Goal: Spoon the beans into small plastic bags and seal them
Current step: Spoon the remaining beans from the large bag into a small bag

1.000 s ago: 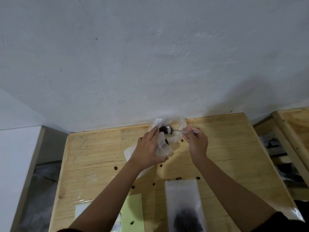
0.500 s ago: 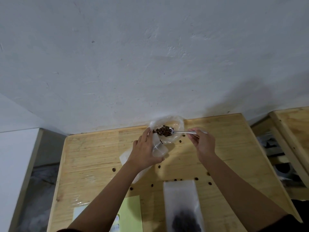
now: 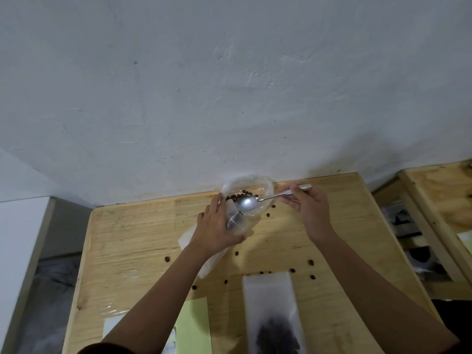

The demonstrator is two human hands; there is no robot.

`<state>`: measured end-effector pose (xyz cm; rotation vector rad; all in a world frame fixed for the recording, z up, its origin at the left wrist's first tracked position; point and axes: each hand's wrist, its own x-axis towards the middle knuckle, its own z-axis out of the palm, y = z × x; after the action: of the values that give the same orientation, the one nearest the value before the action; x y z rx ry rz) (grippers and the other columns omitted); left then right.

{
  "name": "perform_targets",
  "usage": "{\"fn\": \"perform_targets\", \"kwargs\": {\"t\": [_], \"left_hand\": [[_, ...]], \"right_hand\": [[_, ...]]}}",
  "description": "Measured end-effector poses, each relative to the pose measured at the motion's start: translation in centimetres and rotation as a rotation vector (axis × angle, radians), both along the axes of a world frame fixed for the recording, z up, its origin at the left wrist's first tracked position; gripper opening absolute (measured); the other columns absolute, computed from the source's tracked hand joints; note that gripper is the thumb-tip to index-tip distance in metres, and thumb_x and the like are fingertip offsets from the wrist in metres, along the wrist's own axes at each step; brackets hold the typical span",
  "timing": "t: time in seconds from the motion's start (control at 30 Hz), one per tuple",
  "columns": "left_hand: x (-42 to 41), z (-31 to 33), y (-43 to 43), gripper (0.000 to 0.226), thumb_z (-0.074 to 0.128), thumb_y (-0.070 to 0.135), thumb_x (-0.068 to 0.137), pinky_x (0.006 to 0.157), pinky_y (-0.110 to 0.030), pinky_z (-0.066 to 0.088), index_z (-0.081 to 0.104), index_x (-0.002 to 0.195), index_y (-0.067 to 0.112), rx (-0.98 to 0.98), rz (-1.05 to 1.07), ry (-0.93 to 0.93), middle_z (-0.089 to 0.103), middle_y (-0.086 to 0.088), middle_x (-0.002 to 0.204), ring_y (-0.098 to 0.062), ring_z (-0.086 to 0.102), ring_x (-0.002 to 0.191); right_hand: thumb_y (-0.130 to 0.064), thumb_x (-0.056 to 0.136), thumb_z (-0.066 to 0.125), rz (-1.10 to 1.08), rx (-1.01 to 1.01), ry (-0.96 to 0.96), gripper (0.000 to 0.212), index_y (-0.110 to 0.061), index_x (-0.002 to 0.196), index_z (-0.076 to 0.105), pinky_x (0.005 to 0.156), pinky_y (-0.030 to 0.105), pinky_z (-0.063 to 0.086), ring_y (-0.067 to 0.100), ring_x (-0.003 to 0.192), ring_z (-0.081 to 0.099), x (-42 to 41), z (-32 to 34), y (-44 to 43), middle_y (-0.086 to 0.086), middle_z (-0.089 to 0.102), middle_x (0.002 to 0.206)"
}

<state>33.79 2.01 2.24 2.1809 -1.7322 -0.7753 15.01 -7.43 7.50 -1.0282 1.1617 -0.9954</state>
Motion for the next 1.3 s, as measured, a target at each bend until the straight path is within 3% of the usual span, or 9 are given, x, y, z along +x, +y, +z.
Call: {"fn": "perform_targets", "kwargs": {"t": [0.13,0.23,0.43,0.6,0.73,0.83,0.97,1.13,1.3], "left_hand": [[0.2,-0.1,0.1,0.119,0.073,0.061,0.066,0.111,-0.045,0.024,0.003,0.15,0.013,-0.011,0.017,0.031,0.005,0.0,0.157,-0.023,0.018,0.141],[0.3,-0.2,0.2,0.117,0.073,0.059,0.067,0.111,-0.043,0.022,0.005,0.15,0.013,-0.03,0.022,0.064,0.006,0.001,0.157,-0.021,0.017,0.142],[0.2,-0.1,0.2,0.11,0.07,0.058,0.07,0.111,-0.038,0.02,0.009,0.151,0.014,-0.067,-0.029,0.022,0.005,0.004,0.158,-0.016,0.013,0.143],[0.2,-0.3,0.1,0.11,0.069,0.06,0.071,0.112,-0.037,0.019,0.01,0.151,0.015,-0.072,-0.054,-0.002,0.005,0.005,0.158,-0.015,0.014,0.143],[0.3,-0.3,0.2,0.106,0.067,0.059,0.073,0.111,-0.034,0.018,0.01,0.15,0.015,-0.068,-0.105,-0.013,0.004,0.005,0.158,-0.014,0.013,0.143],[0.2,-0.2,0.3,0.105,0.069,0.055,0.073,0.111,-0.034,0.018,0.01,0.15,0.017,-0.071,-0.117,0.012,0.004,0.007,0.157,-0.015,0.014,0.142],[0.3,-0.3,0.4,0.107,0.071,0.054,0.072,0.112,-0.035,0.017,0.009,0.15,0.018,-0.049,-0.14,0.041,0.003,0.007,0.158,-0.015,0.011,0.142],[0.2,-0.3,0.5,0.108,0.071,0.054,0.071,0.113,-0.034,0.016,0.006,0.151,0.019,-0.047,-0.148,0.05,0.002,0.006,0.158,-0.014,0.009,0.144],[0.1,-0.3,0.4,0.113,0.07,0.058,0.069,0.11,-0.039,0.02,0.008,0.15,0.013,-0.045,0.003,0.036,0.006,0.003,0.156,-0.017,0.015,0.141]], "right_hand": [[-0.006,0.093,0.054,-0.112,-0.059,0.046,0.015,0.003,0.09,0.065,0.078,0.026,0.057,0.012,0.08,0.068,-0.1,-0.5,-0.4,0.012,0.067,0.088],[-0.013,0.093,0.056,-0.062,-0.235,0.309,0.014,-0.01,0.094,0.069,0.082,0.027,0.054,0.012,0.088,0.067,0.7,-1.6,0.2,0.0,0.07,0.09],[-0.011,0.094,0.053,-0.045,-0.406,0.555,0.021,-0.008,0.109,0.067,0.077,0.007,0.048,0.005,0.089,0.063,2.5,-3.7,1.1,-0.004,0.067,0.099],[-0.006,0.09,0.054,-0.24,-0.045,0.308,0.021,-0.015,0.076,0.067,0.061,0.019,0.046,0.01,0.067,0.054,2.8,-4.9,1.2,0.003,0.061,0.075],[0.003,0.087,0.057,-0.342,0.24,0.013,0.016,0.008,0.1,0.065,0.066,0.015,0.056,0.025,0.09,0.064,3.3,-5.4,1.7,0.02,0.064,0.097],[0.003,0.089,0.055,-0.339,0.324,-0.01,0.019,0.009,0.105,0.063,0.075,0.021,0.058,0.03,0.099,0.066,4.0,-5.7,1.7,0.024,0.065,0.105],[0.004,0.09,0.052,-0.282,0.397,-0.003,0.014,0.003,0.093,0.065,0.087,0.031,0.054,0.026,0.094,0.067,4.4,-5.2,1.3,0.019,0.067,0.098],[0.0,0.092,0.053,-0.285,0.552,-0.16,0.023,0.011,0.111,0.059,0.071,0.025,0.055,0.019,0.085,0.065,4.1,-4.7,0.8,0.021,0.065,0.102],[0.0,0.093,0.051,-0.32,0.531,-0.156,0.022,0.012,0.11,0.059,0.075,0.028,0.056,0.019,0.081,0.064,2.7,-3.6,0.3,0.022,0.063,0.103]]}}
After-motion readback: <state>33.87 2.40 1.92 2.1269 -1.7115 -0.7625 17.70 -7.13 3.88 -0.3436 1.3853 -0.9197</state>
